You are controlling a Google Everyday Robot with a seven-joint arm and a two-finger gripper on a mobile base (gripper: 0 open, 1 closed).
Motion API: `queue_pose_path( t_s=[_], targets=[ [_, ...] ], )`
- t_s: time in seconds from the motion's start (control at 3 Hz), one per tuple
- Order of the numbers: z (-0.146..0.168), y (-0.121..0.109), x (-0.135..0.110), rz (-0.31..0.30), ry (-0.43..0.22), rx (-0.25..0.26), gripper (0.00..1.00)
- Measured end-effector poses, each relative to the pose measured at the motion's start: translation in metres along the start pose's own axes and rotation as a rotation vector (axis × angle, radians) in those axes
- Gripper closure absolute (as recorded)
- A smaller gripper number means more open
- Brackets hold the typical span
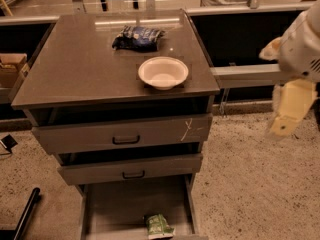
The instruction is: Pick green jalapeno chip bag from bottom drawer and place on counter
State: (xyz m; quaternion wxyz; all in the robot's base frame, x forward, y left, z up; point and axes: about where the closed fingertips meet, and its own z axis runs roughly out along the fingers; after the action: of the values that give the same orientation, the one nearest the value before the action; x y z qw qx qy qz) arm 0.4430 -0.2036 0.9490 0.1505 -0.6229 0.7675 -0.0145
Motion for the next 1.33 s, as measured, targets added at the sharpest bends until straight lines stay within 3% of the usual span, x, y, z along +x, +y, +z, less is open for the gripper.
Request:
queue_pose_path(
  t_s=[0.33, 0.67, 1.0, 1.33],
  targets=[
    [0.068, 0.021, -0.003, -0.059, -0.053, -0.057, 0.00],
    [0.134, 0.051, -0.006, -0.178, -0.068, -0.075, 0.00],
    [0.160, 0.073, -0.003, -0.214, -0.067, -0.101, 0.00],
    [0.154, 0.073, -0.011, -0.261, -0.095, -0.090, 0.00]
  ],
)
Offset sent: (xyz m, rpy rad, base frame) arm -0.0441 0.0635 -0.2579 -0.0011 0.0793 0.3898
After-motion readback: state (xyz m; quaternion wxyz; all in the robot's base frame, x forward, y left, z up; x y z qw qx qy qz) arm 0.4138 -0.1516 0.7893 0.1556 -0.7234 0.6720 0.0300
